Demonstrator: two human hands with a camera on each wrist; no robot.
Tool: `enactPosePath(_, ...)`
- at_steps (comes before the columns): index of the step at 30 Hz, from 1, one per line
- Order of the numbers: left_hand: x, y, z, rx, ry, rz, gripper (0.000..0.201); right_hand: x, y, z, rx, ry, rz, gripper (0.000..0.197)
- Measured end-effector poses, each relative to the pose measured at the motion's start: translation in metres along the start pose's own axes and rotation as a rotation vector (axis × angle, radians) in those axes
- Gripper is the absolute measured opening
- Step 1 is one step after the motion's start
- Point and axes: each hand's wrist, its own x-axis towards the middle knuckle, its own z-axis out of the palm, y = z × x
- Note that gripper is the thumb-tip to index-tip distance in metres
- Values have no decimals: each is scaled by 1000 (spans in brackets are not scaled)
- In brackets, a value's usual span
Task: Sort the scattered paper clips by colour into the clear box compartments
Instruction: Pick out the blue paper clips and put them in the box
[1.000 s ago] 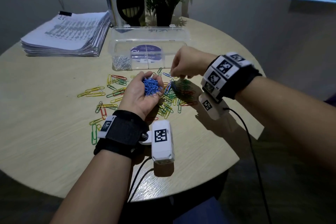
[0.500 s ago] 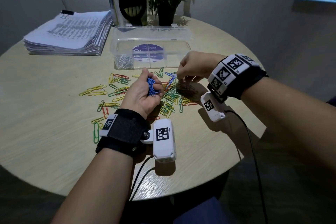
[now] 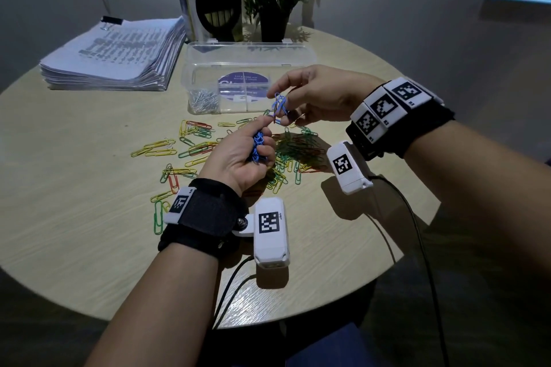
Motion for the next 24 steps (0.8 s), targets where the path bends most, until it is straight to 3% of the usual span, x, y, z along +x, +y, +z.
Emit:
enactPosePath(11,0,1,-1,-72,-33,-5,12,-3,2,0,41,-44,7,27)
enactPosePath(18,4,2,-2,-69,-7,59,6,-3,2,3,62,-28,54,13)
enactPosePath(24,6,1,-2,-47,11,68,7,-1,4,2,-6,24,41,16)
